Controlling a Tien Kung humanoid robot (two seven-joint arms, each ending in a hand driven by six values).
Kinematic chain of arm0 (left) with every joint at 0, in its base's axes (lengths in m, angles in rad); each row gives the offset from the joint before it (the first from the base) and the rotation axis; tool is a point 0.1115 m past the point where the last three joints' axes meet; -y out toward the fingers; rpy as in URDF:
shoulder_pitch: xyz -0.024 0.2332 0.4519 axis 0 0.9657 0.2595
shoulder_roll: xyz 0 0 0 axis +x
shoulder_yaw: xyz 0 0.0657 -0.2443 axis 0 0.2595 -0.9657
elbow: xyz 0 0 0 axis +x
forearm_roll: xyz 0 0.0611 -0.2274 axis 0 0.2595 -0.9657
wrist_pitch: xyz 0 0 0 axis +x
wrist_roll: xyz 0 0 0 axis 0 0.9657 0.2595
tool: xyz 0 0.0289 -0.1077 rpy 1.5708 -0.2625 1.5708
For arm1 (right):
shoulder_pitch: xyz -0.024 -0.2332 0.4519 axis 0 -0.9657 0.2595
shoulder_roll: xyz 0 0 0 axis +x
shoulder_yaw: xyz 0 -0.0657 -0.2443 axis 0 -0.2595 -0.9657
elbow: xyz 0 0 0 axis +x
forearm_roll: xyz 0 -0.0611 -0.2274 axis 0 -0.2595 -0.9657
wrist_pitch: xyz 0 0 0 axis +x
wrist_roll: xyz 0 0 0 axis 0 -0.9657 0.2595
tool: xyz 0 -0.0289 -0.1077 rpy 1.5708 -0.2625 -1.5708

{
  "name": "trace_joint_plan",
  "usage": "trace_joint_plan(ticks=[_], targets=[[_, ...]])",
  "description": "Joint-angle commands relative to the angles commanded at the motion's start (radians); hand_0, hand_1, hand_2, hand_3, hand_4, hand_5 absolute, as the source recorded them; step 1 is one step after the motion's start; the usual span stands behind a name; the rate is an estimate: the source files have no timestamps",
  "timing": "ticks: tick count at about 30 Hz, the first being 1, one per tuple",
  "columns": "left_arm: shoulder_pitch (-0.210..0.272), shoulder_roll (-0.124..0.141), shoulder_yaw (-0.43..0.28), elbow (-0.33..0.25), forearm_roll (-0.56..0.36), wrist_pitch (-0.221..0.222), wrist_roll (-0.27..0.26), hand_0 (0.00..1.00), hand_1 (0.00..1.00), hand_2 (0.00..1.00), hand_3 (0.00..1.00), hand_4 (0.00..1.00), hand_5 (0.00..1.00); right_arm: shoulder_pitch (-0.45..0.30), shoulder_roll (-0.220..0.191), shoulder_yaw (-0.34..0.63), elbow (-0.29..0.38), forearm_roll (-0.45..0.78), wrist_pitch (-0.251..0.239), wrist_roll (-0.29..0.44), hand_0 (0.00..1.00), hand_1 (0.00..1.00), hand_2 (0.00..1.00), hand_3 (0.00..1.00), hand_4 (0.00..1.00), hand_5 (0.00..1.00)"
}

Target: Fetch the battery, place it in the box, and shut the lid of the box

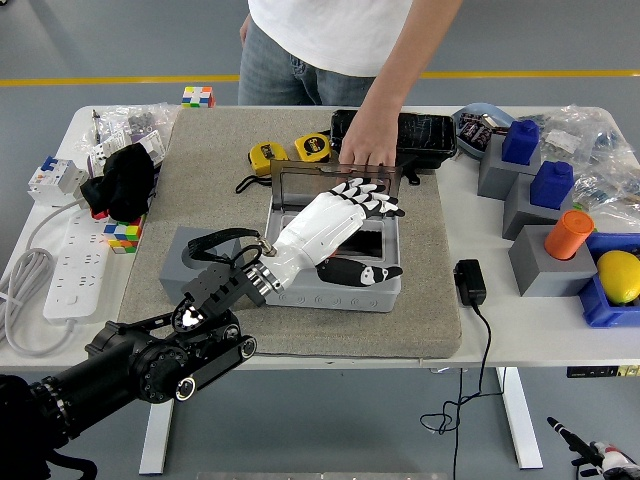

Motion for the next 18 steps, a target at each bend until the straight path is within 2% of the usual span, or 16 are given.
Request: trace_joint_plan(ticks=[4, 5, 8, 10, 11, 16, 18], targets=[[0.003, 0.000, -0.002, -0.002, -0.022, 0.011, -0.023, 0.998, 0.978, 0.918, 0.853, 0.947, 0.718, 0.001, 0.000, 0.001, 0.000, 0.001, -0.001, 0.001, 0.828, 0.765, 0.745, 0.822, 0.998, 0.998], [0.005, 0.000, -0.003, -0.003, -0.031, 0.026, -0.037, 0.778, 0.743, 0.675, 0.666, 0.925, 0.704, 0.001, 0.000, 0.004, 0.000, -0.001, 0.000, 0.000, 0.828, 0.765, 0.745, 0.822, 0.998, 0.998], [0.011, 0.000, -0.013, -0.021, -0.038, 0.034, -0.051, 0.778, 0.743, 0.675, 0.666, 0.925, 0.704, 0.001, -0.001, 0.008, 0.000, -0.003, 0.000, 0.000, 0.828, 0.765, 0.745, 0.822, 0.998, 0.998], [0.023, 0.000, -0.028, -0.055, -0.018, 0.023, -0.041, 0.778, 0.743, 0.675, 0.666, 0.925, 0.704, 0.001, -0.001, 0.017, 0.000, -0.011, 0.000, -0.001, 0.828, 0.765, 0.745, 0.822, 0.998, 0.998], [0.030, 0.000, -0.038, -0.078, -0.009, 0.013, -0.035, 0.568, 0.643, 0.581, 0.582, 0.886, 0.672, 0.000, -0.001, 0.017, 0.000, -0.009, 0.000, 0.000, 0.828, 0.765, 0.745, 0.822, 0.998, 0.998], [0.056, 0.000, -0.064, -0.173, 0.029, -0.064, 0.007, 0.568, 0.643, 0.581, 0.582, 0.886, 0.672, -0.001, 0.000, 0.022, 0.000, -0.010, -0.001, 0.000, 0.828, 0.765, 0.745, 0.822, 0.998, 0.998], [0.072, 0.010, -0.073, -0.217, 0.031, -0.129, 0.039, 0.540, 0.610, 0.570, 0.580, 0.893, 0.678, -0.001, 0.002, 0.018, 0.000, -0.003, -0.001, 0.001, 0.828, 0.765, 0.745, 0.822, 0.998, 0.998]])
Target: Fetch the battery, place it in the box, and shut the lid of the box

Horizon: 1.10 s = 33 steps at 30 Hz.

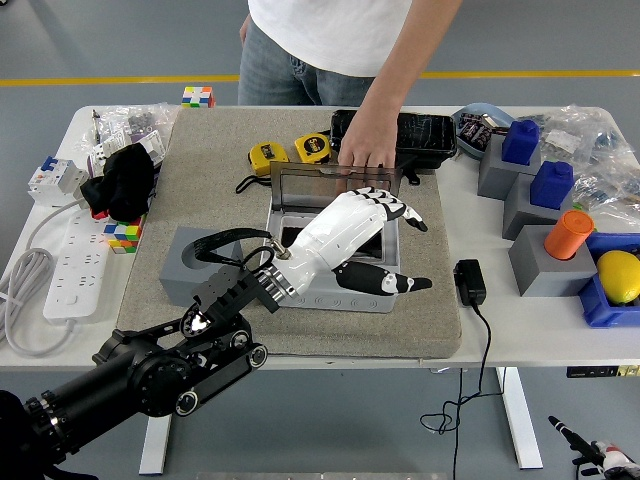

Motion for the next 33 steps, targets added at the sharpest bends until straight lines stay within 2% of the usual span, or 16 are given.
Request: trace_joint_plan(ticks=[3, 10, 11, 16, 17, 20, 22, 23, 25, 28, 29, 33], targets=[[0.018, 0.015, -0.013, -0.034, 0.009, -0.043, 0.016, 0.540, 0.610, 0.570, 0.580, 0.893, 0.678, 0.000, 0.000, 0.002, 0.000, 0.001, 0.000, 0.000, 0.828, 0.765, 0.745, 0.822, 0.998, 0.998], [0.040, 0.034, -0.051, -0.052, 0.023, -0.049, 0.018, 0.560, 0.615, 0.571, 0.581, 0.898, 0.684, -0.002, 0.000, 0.014, 0.000, -0.007, -0.001, -0.001, 0.828, 0.765, 0.745, 0.821, 0.998, 0.998], [0.043, 0.037, -0.058, -0.053, 0.026, -0.048, 0.018, 0.589, 0.604, 0.583, 0.591, 0.908, 0.699, -0.002, 0.000, 0.013, 0.000, -0.005, -0.001, 0.000, 0.828, 0.765, 0.745, 0.822, 0.998, 0.998], [0.054, 0.051, -0.081, -0.063, 0.035, -0.036, 0.014, 0.589, 0.604, 0.583, 0.591, 0.908, 0.699, -0.004, -0.002, 0.017, 0.000, -0.009, -0.001, -0.001, 0.828, 0.765, 0.745, 0.822, 0.998, 0.998], [0.054, 0.051, -0.083, -0.063, 0.034, -0.034, 0.013, 0.601, 0.561, 0.587, 0.590, 0.912, 0.707, -0.005, -0.002, 0.019, 0.000, -0.011, -0.001, -0.001, 0.828, 0.765, 0.745, 0.822, 0.998, 0.998], [0.059, 0.050, -0.093, -0.066, 0.032, -0.025, 0.006, 0.601, 0.561, 0.587, 0.590, 0.912, 0.707, -0.004, -0.002, 0.016, 0.000, -0.010, 0.000, -0.001, 0.828, 0.765, 0.745, 0.822, 0.998, 0.998], [0.067, 0.048, -0.112, -0.074, 0.021, 0.000, -0.014, 0.601, 0.561, 0.587, 0.590, 0.912, 0.707, -0.002, -0.002, 0.006, 0.000, 0.000, -0.001, 0.001, 0.828, 0.765, 0.745, 0.822, 0.998, 0.998], [0.071, 0.048, -0.120, -0.077, 0.014, 0.010, -0.024, 0.568, 0.517, 0.578, 0.575, 0.942, 0.998, -0.002, -0.001, 0.004, 0.000, 0.002, -0.001, 0.001, 0.828, 0.765, 0.745, 0.821, 0.998, 0.998], [0.080, 0.051, -0.140, -0.088, -0.021, 0.022, -0.054, 0.568, 0.517, 0.578, 0.575, 0.942, 0.998, -0.002, -0.001, 0.001, 0.000, 0.006, -0.002, 0.001, 0.828, 0.765, 0.745, 0.821, 0.998, 0.998], [0.099, 0.057, -0.188, -0.132, -0.055, 0.016, -0.085, 0.568, 0.517, 0.578, 0.575, 0.942, 0.998, -0.004, -0.002, 0.007, 0.000, -0.001, -0.001, 0.000, 0.828, 0.765, 0.745, 0.821, 0.998, 0.998], [0.105, 0.058, -0.207, -0.150, -0.064, 0.008, -0.088, 0.604, 0.636, 0.613, 0.606, 0.998, 0.998, -0.005, -0.002, 0.011, 0.000, -0.004, -0.001, -0.001, 0.827, 0.764, 0.745, 0.822, 0.998, 0.998], [0.138, 0.061, -0.307, -0.210, -0.116, -0.047, -0.103, 0.604, 0.636, 0.613, 0.606, 0.998, 0.998, -0.007, -0.001, 0.008, 0.000, -0.002, -0.001, 0.000, 0.827, 0.764, 0.745, 0.822, 0.998, 0.998]])
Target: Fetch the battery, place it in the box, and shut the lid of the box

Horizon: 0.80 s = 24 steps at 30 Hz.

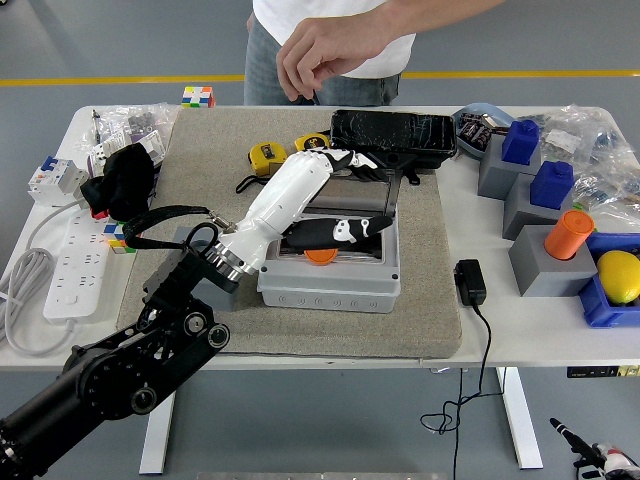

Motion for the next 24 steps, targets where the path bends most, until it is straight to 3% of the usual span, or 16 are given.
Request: trace_joint_plan(ticks=[1, 2, 8, 9, 14, 16, 24], targets=[[0.006, 0.001, -0.029, -0.006, -0.020, -0.015, -0.007, 0.604, 0.636, 0.613, 0.606, 0.998, 0.998, 0.000, 0.001, -0.002, 0.000, 0.003, 0.000, 0.000, 0.827, 0.764, 0.745, 0.822, 0.998, 0.998], [0.010, 0.002, -0.044, -0.008, -0.033, -0.022, -0.011, 0.809, 0.804, 0.756, 0.744, 0.998, 0.998, 0.000, 0.001, -0.003, 0.000, 0.004, 0.000, 0.000, 0.827, 0.765, 0.745, 0.821, 0.998, 0.998], [0.021, 0.013, -0.189, -0.008, -0.124, -0.136, -0.014, 0.809, 0.804, 0.756, 0.744, 0.998, 0.998, 0.003, 0.000, -0.001, 0.000, 0.006, -0.001, 0.000, 0.827, 0.765, 0.745, 0.821, 0.998, 0.998], [0.022, 0.014, -0.207, -0.003, -0.137, -0.146, -0.014, 0.998, 0.998, 0.970, 0.947, 0.998, 0.998, 0.004, 0.000, 0.000, 0.000, 0.005, 0.000, 0.000, 0.828, 0.765, 0.745, 0.821, 0.998, 0.998], [0.026, 0.016, -0.285, 0.024, -0.204, -0.190, -0.007, 0.998, 0.998, 0.970, 0.947, 0.998, 0.998, 0.007, 0.000, 0.000, 0.000, 0.010, -0.001, 0.001, 0.828, 0.765, 0.745, 0.821, 0.998, 0.998], [0.030, 0.018, -0.296, 0.034, -0.221, -0.202, 0.000, 0.998, 0.998, 0.998, 0.998, 0.998, 0.998, 0.006, 0.001, 0.004, 0.000, 0.007, -0.001, 0.000, 0.827, 0.764, 0.745, 0.821, 0.998, 0.998], [0.045, 0.024, -0.281, 0.049, -0.143, -0.198, 0.037, 0.998, 0.998, 0.993, 0.975, 0.998, 0.998, 0.008, 0.001, 0.006, 0.000, 0.008, -0.001, 0.001, 0.828, 0.764, 0.745, 0.821, 0.998, 0.998]])
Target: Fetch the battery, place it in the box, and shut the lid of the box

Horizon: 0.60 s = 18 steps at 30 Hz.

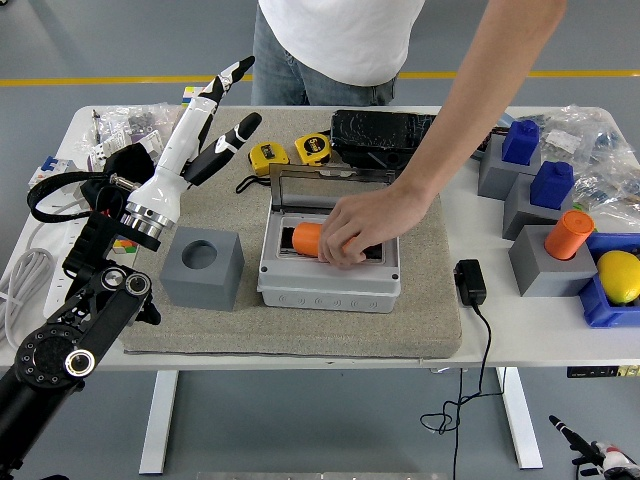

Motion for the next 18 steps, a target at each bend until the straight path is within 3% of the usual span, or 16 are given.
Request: trace_joint_plan(ticks=[13, 15, 18], targets=[[0.002, -0.004, 0.016, 0.029, 0.074, 0.009, 0.019, 0.998, 0.998, 0.984, 0.954, 0.998, 0.998, 0.004, -0.004, 0.002, 0.000, -0.002, 0.000, -0.001, 0.826, 0.765, 0.745, 0.821, 0.998, 0.998], [0.001, 0.002, 0.021, 0.032, 0.101, 0.009, 0.030, 0.998, 0.998, 0.925, 0.921, 0.998, 0.998, 0.004, -0.004, 0.002, 0.000, -0.002, 0.000, -0.001, 0.826, 0.764, 0.745, 0.821, 0.998, 0.998], [-0.001, 0.010, 0.025, 0.035, 0.164, 0.005, 0.059, 0.998, 0.998, 0.925, 0.921, 0.998, 0.998, 0.004, -0.005, 0.001, 0.000, -0.004, 0.000, -0.002, 0.826, 0.764, 0.745, 0.821, 0.998, 0.998]])
